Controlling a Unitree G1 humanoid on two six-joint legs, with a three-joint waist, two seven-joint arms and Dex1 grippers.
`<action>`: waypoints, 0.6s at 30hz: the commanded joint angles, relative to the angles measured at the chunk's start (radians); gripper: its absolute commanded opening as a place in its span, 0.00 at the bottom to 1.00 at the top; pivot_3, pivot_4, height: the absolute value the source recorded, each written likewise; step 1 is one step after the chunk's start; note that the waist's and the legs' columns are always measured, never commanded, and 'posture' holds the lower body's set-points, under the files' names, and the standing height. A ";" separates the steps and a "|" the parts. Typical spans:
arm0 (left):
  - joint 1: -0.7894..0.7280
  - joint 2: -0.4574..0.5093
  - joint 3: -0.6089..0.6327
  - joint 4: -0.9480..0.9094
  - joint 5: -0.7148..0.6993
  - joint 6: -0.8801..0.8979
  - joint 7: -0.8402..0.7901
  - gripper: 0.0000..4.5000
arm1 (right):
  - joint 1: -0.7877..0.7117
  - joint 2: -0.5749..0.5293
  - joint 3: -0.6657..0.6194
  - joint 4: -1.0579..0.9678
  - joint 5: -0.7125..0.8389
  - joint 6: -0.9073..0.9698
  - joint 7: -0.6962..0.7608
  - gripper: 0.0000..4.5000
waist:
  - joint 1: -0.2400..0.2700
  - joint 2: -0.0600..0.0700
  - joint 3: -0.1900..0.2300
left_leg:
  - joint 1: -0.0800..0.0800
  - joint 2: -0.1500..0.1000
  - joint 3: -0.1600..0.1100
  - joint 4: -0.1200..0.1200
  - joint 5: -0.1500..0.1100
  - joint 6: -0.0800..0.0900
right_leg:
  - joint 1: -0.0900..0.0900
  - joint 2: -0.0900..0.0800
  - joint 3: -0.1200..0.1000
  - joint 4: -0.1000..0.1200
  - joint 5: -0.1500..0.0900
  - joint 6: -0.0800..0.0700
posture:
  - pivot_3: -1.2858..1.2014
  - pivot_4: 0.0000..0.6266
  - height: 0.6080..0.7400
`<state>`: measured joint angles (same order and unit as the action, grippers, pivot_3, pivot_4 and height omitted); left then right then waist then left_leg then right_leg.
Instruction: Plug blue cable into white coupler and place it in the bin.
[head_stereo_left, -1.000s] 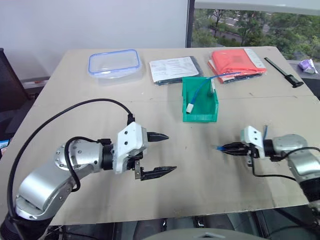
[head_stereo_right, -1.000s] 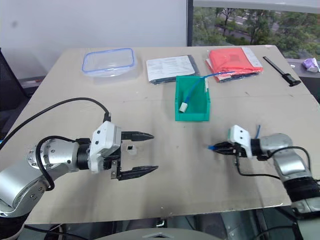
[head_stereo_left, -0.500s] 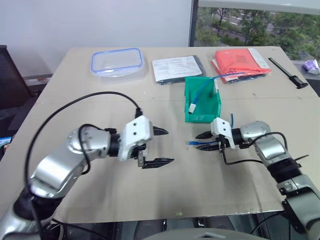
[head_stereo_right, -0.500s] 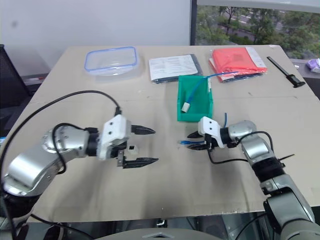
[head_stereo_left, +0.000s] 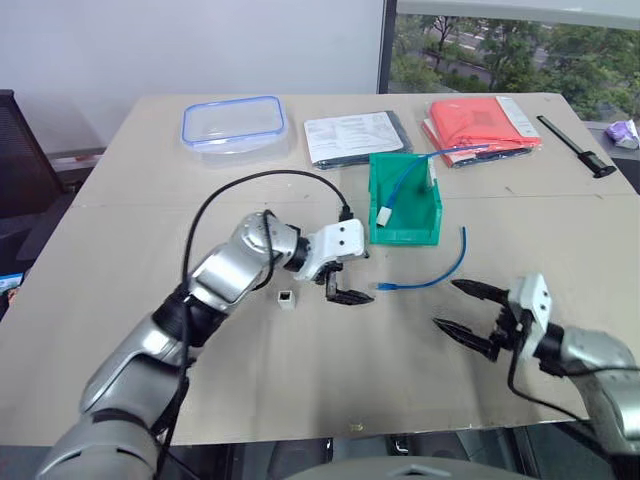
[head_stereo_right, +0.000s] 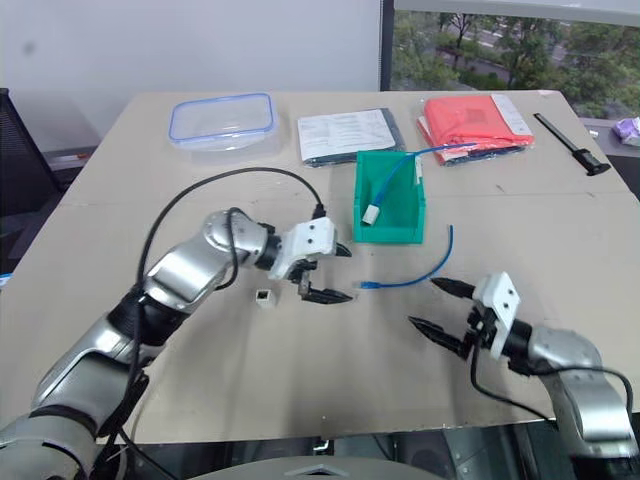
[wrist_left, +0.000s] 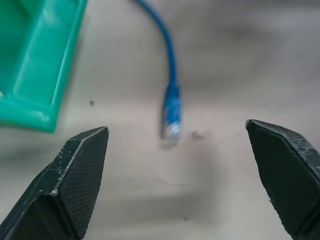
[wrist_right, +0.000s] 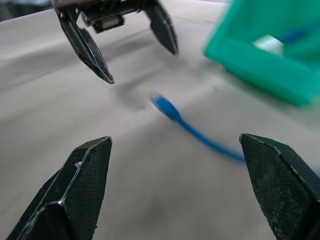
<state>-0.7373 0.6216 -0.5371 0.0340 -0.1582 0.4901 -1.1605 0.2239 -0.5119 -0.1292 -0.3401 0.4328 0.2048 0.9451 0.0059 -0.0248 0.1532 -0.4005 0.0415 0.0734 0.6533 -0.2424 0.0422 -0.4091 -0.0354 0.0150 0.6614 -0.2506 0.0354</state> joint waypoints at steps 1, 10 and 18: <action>-0.046 -0.046 -0.039 0.055 0.064 -0.040 -0.028 1.00 | 0.075 0.014 -0.049 -0.072 0.008 -0.056 -0.044 0.89 | 0.002 0.000 0.000 | 0.000 0.000 0.000 0.000 0.000 0.000 | 0.000 0.000 0.000 0.000 0.000 0.000 | 0.52 0.24 0.98; -0.067 -0.171 -0.068 0.191 0.166 -0.078 -0.007 0.89 | 0.155 0.034 -0.061 -0.120 0.004 -0.090 -0.129 0.90 | 0.007 0.000 0.000 | -0.001 -0.001 -0.001 0.002 0.000 0.000 | 0.000 0.000 0.002 0.000 0.000 0.000 | 0.52 0.24 0.98; -0.034 -0.154 -0.056 0.170 0.181 -0.096 -0.055 0.18 | 0.161 0.024 -0.048 -0.121 0.002 -0.098 -0.143 0.90 | 0.004 0.000 0.000 | -0.001 -0.001 -0.001 0.001 0.000 0.000 | 0.000 0.000 0.002 0.000 0.000 0.000 | 0.52 0.24 0.98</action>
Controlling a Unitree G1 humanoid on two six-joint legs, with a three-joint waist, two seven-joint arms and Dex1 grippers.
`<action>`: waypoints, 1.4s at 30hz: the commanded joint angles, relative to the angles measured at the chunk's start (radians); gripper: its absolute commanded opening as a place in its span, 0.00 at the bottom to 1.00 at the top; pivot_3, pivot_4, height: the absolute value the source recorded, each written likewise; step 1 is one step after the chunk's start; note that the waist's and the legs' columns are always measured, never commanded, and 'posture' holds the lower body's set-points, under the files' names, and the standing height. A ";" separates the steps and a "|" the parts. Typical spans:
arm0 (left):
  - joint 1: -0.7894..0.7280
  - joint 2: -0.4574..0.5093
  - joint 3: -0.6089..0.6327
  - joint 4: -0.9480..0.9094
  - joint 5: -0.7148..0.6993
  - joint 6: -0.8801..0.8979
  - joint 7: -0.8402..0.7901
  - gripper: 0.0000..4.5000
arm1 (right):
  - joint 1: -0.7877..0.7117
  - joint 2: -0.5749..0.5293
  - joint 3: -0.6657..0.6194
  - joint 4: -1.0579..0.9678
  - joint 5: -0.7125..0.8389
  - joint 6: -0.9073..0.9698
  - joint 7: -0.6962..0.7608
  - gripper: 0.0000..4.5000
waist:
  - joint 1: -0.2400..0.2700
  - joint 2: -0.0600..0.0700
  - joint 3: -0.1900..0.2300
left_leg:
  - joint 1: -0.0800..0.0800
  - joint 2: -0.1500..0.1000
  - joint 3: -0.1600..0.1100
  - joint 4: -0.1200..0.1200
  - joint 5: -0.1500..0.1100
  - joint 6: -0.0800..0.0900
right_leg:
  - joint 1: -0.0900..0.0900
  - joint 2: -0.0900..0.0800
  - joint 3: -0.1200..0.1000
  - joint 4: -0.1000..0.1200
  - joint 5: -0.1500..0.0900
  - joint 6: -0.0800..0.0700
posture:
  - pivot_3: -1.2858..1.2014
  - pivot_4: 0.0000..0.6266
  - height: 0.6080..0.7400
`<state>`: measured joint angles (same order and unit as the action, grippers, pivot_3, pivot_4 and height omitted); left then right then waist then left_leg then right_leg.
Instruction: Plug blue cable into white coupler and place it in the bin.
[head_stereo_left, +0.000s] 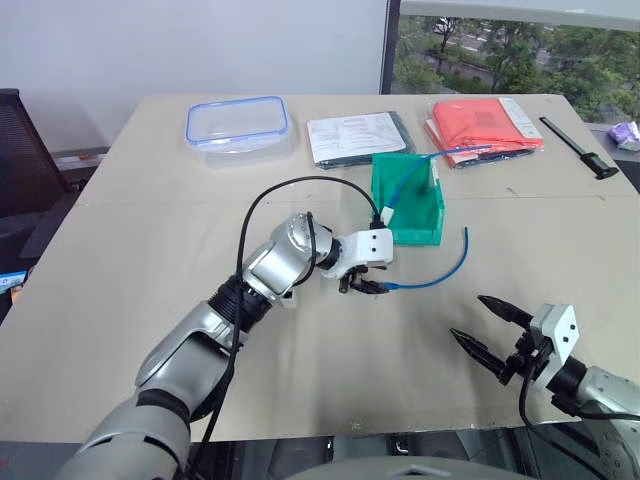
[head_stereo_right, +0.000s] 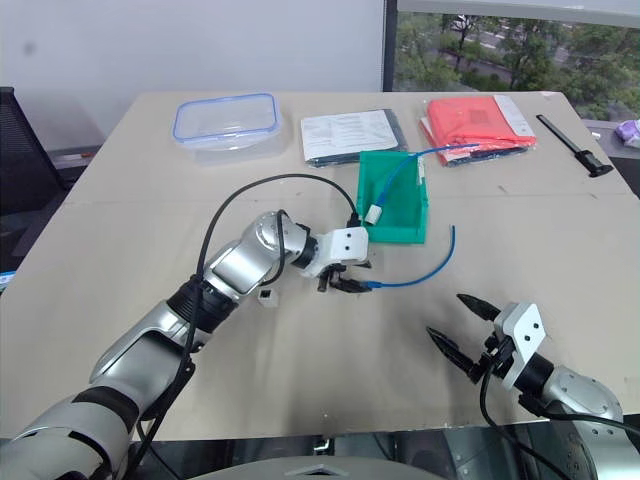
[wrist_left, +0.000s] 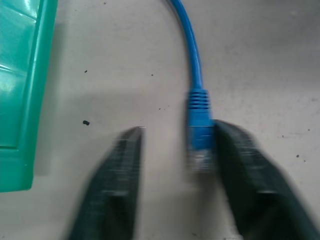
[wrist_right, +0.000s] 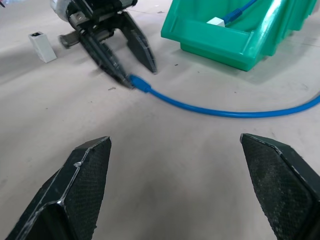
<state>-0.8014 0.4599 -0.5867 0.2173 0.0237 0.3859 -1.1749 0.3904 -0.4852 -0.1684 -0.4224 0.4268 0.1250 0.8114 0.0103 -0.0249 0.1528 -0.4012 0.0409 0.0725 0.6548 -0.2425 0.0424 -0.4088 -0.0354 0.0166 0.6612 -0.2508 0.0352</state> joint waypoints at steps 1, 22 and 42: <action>0.033 0.008 -0.003 -0.016 -0.003 0.009 -0.047 0.07 | -0.008 -0.002 -0.005 -0.039 0.009 -0.016 -0.011 0.90 | 0.000 0.000 0.000 | 0.000 0.000 0.000 0.000 0.000 0.000 | 0.000 0.000 0.000 0.000 0.000 0.000 | 0.52 0.24 0.98; -0.028 -0.199 0.477 -0.254 -0.705 0.697 0.023 0.02 | -0.267 0.129 -0.036 -0.252 0.912 0.430 -0.371 0.90 | -0.009 0.000 0.000 | -0.003 0.001 -0.004 0.003 0.000 0.000 | 0.000 0.000 -0.003 0.001 0.000 0.000 | 0.52 0.24 0.98; -0.030 -0.176 0.474 -0.233 -0.814 0.759 0.049 0.00 | -0.284 0.118 -0.012 -0.247 0.948 0.423 -0.372 0.01 | -0.020 0.000 0.000 | -0.006 0.000 -0.008 0.003 0.000 0.000 | -0.001 0.000 -0.004 0.000 0.000 0.000 | 0.52 0.24 0.98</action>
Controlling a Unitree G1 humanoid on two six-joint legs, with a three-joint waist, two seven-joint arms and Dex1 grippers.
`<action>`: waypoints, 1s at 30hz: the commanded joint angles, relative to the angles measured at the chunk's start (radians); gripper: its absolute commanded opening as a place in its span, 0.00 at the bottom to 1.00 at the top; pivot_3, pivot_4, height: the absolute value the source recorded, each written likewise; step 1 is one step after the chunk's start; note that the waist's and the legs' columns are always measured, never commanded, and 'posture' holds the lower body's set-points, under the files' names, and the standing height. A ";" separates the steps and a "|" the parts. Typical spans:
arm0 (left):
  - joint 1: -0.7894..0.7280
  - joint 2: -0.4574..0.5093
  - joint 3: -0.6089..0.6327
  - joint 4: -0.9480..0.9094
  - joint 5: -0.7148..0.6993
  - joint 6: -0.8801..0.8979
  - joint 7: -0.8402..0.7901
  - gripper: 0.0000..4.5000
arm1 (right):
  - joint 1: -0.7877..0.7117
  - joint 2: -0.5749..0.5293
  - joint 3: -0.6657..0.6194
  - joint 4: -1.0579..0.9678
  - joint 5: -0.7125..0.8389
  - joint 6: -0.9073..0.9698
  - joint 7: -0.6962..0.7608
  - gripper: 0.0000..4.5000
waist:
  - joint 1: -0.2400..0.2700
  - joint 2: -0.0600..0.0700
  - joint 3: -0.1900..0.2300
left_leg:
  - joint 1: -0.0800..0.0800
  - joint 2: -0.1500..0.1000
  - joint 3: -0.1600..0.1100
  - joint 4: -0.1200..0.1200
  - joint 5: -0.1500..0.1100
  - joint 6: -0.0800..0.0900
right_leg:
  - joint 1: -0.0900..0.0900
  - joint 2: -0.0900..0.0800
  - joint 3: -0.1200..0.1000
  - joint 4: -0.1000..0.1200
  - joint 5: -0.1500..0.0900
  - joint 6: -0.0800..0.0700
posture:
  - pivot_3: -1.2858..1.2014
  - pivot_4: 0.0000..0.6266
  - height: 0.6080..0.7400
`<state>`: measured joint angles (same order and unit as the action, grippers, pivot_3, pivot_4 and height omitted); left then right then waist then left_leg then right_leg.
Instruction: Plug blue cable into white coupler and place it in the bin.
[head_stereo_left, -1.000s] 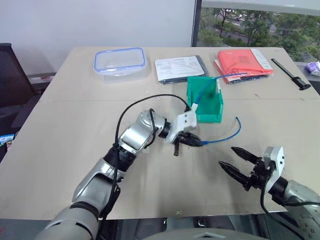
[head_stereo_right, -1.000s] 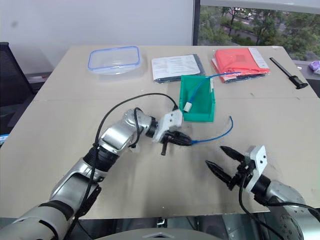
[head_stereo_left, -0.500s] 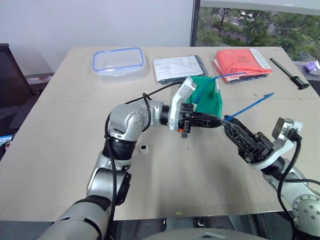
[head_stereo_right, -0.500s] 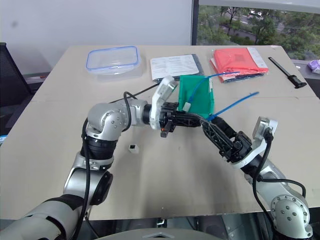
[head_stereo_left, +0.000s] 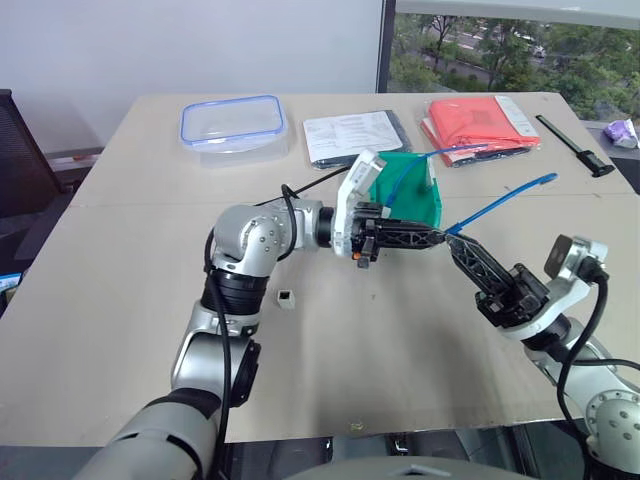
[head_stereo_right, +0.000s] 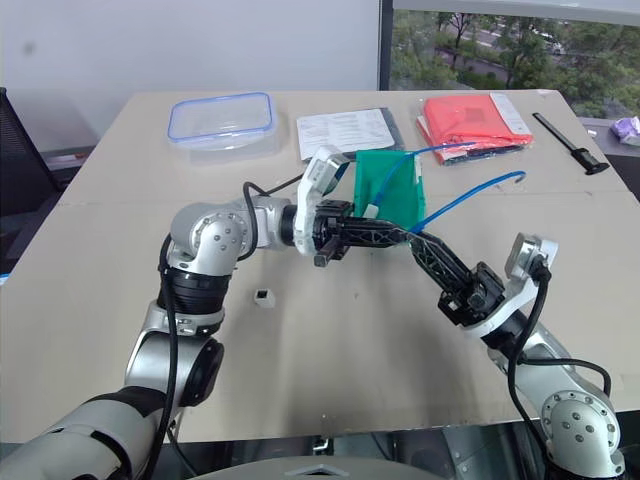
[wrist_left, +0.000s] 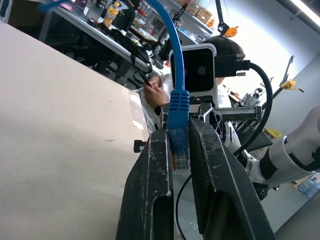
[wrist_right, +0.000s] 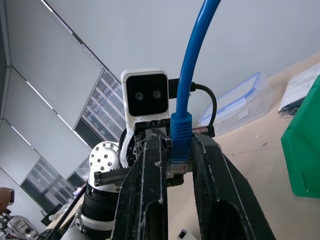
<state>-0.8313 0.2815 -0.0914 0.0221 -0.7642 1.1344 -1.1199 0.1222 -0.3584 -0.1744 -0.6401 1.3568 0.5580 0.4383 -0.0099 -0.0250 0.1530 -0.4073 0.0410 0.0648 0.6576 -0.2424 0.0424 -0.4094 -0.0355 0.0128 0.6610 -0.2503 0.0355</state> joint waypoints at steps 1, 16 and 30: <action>0.000 0.004 -0.022 -0.037 -0.028 0.010 -0.005 0.00 | -0.015 -0.017 -0.004 -0.027 0.027 0.001 0.004 0.01 | 0.000 0.000 0.000 | 0.000 0.000 0.000 0.000 0.000 0.000 | 0.000 0.000 0.000 0.000 0.000 0.000 | 0.52 0.24 0.98; -0.006 0.016 -0.023 -0.022 -0.039 -0.005 -0.002 0.00 | -0.034 0.006 -0.015 0.002 0.025 -0.021 -0.012 0.42 | 0.000 0.000 0.000 | -0.003 0.000 -0.002 0.001 0.000 0.000 | -0.002 0.000 -0.001 0.000 0.000 0.000 | 0.52 0.24 0.98; 0.022 0.044 -0.040 -0.064 -0.018 -0.091 -0.034 0.52 | -0.016 -0.029 -0.003 -0.005 0.060 0.012 0.028 0.00 | 0.000 0.000 0.000 | -0.007 0.000 -0.005 0.006 0.000 0.000 | -0.002 0.000 -0.002 0.000 0.000 0.000 | 0.52 0.24 0.98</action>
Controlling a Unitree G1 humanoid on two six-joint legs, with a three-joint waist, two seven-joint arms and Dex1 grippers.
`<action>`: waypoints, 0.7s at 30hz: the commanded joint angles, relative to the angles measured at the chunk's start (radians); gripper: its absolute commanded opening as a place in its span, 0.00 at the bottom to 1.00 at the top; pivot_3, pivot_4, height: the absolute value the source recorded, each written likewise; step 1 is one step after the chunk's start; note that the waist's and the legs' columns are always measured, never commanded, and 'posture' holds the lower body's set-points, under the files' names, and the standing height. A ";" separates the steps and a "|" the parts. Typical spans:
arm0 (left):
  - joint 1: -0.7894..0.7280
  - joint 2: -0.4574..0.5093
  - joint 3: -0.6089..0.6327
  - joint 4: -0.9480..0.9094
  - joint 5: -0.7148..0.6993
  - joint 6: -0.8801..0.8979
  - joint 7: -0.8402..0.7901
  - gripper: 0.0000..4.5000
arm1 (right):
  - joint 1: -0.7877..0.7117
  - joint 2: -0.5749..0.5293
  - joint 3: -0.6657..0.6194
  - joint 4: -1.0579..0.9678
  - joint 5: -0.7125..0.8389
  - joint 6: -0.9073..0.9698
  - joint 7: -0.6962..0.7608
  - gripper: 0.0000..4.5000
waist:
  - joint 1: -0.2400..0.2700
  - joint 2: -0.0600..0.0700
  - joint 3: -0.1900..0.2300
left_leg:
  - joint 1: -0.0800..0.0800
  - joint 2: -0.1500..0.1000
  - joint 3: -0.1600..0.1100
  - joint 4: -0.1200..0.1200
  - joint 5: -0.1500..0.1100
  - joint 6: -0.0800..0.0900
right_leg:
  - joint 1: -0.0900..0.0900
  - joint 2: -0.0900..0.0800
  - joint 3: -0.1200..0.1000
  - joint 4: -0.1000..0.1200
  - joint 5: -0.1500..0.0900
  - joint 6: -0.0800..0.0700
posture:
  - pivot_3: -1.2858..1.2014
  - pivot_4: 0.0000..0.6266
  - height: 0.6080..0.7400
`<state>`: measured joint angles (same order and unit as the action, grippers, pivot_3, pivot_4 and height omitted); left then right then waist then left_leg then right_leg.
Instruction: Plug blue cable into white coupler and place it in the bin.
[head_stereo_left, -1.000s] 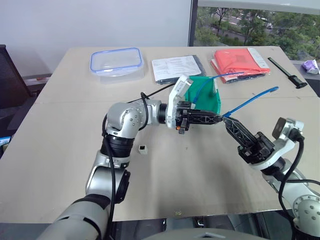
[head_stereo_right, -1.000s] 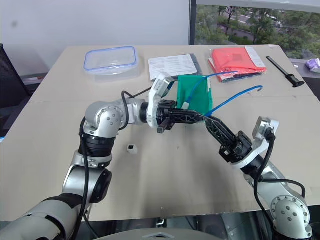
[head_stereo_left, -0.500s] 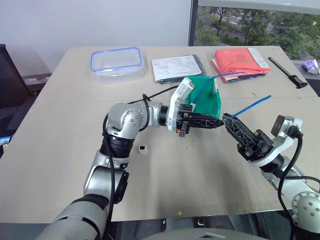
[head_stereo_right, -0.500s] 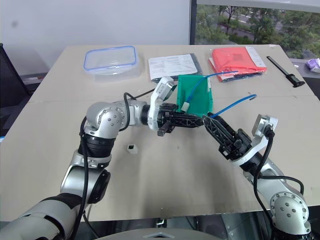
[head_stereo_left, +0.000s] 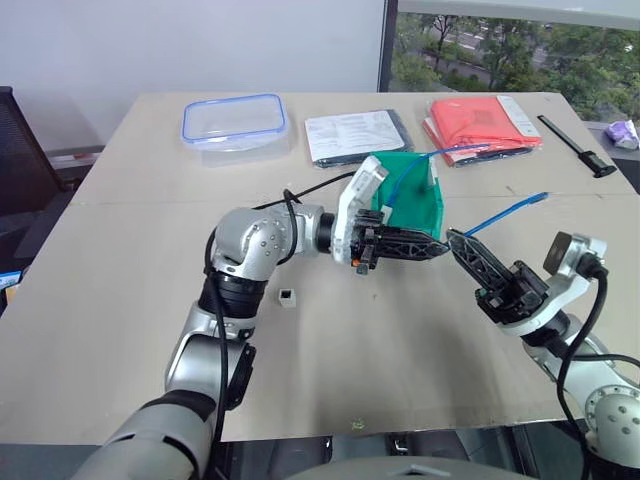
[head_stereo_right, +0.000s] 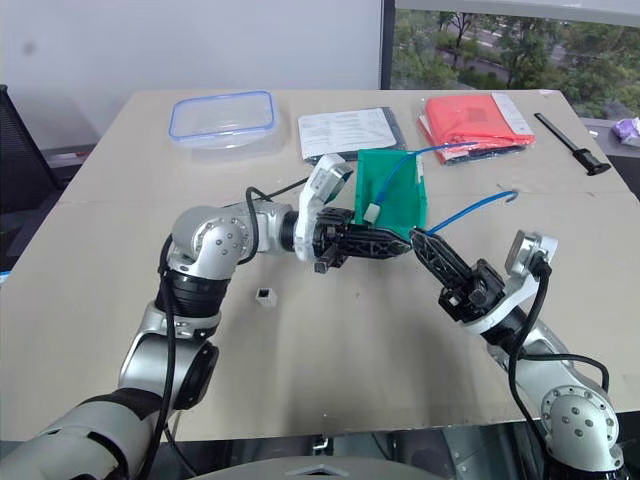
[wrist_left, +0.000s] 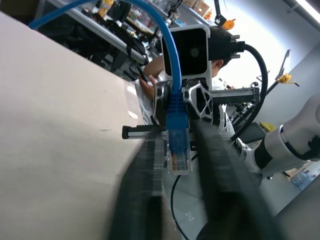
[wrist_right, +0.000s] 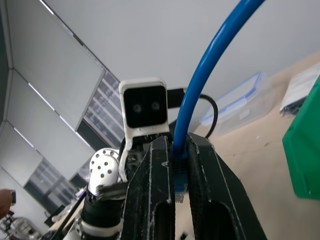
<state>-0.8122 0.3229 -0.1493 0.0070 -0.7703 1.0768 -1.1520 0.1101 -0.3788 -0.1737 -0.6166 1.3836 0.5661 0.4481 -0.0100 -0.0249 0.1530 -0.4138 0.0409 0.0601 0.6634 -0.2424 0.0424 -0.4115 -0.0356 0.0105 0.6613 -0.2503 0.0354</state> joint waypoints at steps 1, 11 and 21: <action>0.002 -0.001 0.033 -0.049 -0.021 -0.031 0.016 0.62 | -0.008 -0.010 -0.005 -0.023 0.033 0.004 0.021 0.00 | 0.001 0.000 0.000 | 0.000 0.000 0.000 0.000 0.000 0.000 | 0.000 0.000 0.000 0.000 0.000 0.000 | 0.52 0.24 0.98; 0.181 0.155 0.347 -0.368 -0.273 0.132 0.245 0.92 | -0.053 -0.022 -0.062 0.080 -0.025 -0.025 0.038 0.00 | -0.004 0.001 0.000 | 0.000 0.005 -0.001 0.001 0.000 0.000 | 0.000 0.001 -0.001 0.001 0.000 0.000 | 0.52 0.24 0.98; 0.762 0.169 0.511 -0.809 -0.050 -0.132 0.634 0.92 | -0.105 -0.052 0.043 0.143 -0.448 -0.199 0.250 0.00 | 0.011 0.002 -0.001 | 0.001 0.004 0.001 0.001 0.000 0.000 | 0.000 -0.001 0.001 0.000 0.000 0.000 | 0.52 0.24 0.98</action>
<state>-0.0818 0.5053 0.3330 -0.7632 -0.8728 1.0183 -0.5561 0.0077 -0.4069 -0.1333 -0.4540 0.9853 0.4017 0.6448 0.0010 -0.0231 0.1521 -0.4125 0.0447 0.0615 0.6646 -0.2424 0.0422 -0.4105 -0.0373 0.0122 0.6618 -0.2502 0.0347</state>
